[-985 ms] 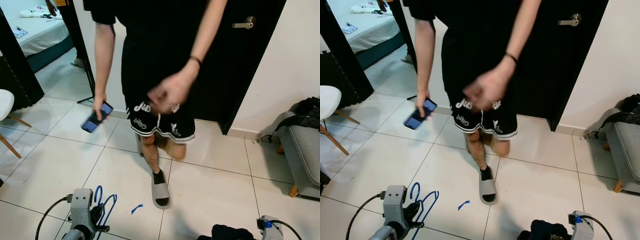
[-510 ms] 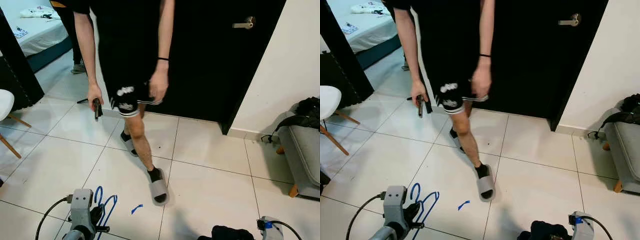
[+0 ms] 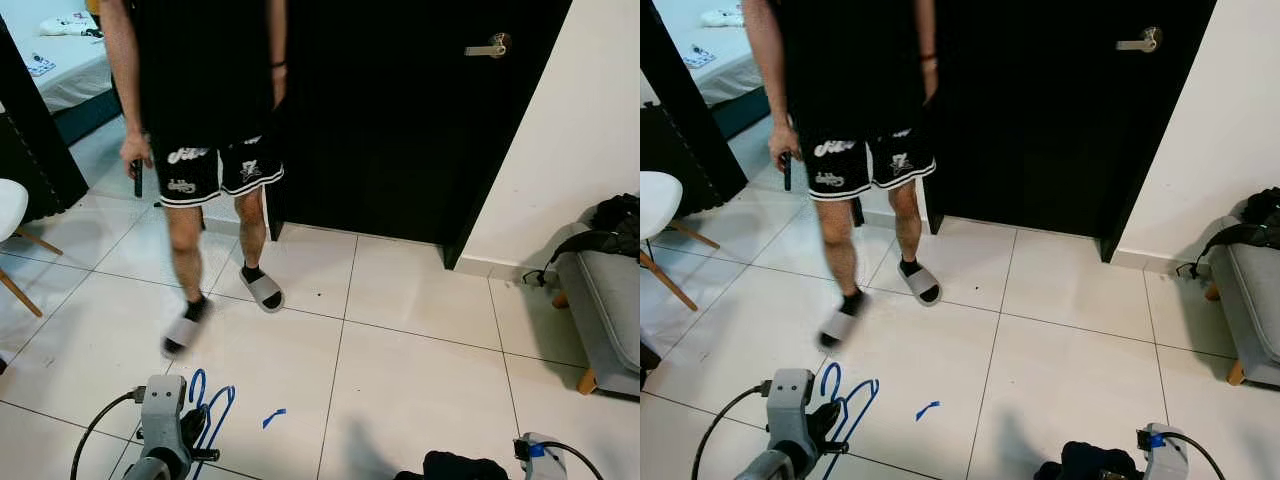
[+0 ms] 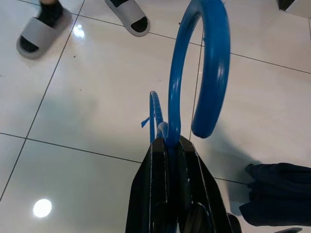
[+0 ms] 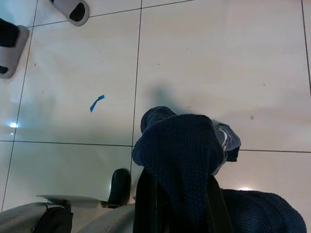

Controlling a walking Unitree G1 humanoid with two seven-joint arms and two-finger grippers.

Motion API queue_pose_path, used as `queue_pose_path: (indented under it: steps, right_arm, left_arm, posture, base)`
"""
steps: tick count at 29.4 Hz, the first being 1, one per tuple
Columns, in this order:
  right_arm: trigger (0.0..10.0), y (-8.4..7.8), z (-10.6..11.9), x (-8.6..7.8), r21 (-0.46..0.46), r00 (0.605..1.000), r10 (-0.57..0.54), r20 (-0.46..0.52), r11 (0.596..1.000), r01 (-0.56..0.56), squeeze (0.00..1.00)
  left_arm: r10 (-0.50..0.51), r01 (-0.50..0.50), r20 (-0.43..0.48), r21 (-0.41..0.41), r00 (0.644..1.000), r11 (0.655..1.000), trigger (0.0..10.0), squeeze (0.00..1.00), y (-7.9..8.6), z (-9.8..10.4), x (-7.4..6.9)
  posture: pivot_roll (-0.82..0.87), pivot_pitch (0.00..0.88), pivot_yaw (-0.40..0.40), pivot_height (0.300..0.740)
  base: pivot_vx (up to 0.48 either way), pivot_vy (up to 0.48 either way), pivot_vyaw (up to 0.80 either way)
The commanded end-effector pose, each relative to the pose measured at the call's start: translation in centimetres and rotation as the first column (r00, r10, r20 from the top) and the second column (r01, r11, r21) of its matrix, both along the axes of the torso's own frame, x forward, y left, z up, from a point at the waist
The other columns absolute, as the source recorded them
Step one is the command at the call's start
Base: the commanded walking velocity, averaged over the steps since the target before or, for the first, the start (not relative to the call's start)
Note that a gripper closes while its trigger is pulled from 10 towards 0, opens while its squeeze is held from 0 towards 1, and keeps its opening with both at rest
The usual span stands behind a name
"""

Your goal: Hang hanger

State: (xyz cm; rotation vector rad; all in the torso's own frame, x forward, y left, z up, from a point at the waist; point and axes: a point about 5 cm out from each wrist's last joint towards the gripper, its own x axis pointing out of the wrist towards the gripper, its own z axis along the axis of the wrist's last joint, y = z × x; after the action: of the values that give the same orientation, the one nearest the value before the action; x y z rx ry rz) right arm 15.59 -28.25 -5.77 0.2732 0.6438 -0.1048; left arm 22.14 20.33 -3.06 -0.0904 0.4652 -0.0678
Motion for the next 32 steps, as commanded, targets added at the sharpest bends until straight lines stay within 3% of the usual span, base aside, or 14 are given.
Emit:
queue_pose_path:
  steps: [1, 32]
  right_arm:
    - [10.0, 0.08, -0.07, -0.01, 0.001, 1.000, 0.005, -0.009, 1.000, -0.005, 0.00]
    - [10.0, -0.17, 0.07, -0.05, -0.003, 1.000, 0.000, 0.003, 1.000, 0.000, 0.00]
  left_arm:
    - [-0.004, 0.004, -0.018, 0.011, 1.000, 1.000, 10.0, 0.00, 0.13, -0.18, -0.32]
    - [-0.002, 0.003, -0.043, 0.012, 0.999, 1.000, 10.0, 0.00, 0.34, -0.61, -0.13]
  posture:
    - [0.05, 0.080, -0.010, 0.740]
    - [0.04, 0.087, -0.001, 0.740]
  base:
    - [0.000, 0.000, 0.00]
    - [0.000, 0.000, 0.00]
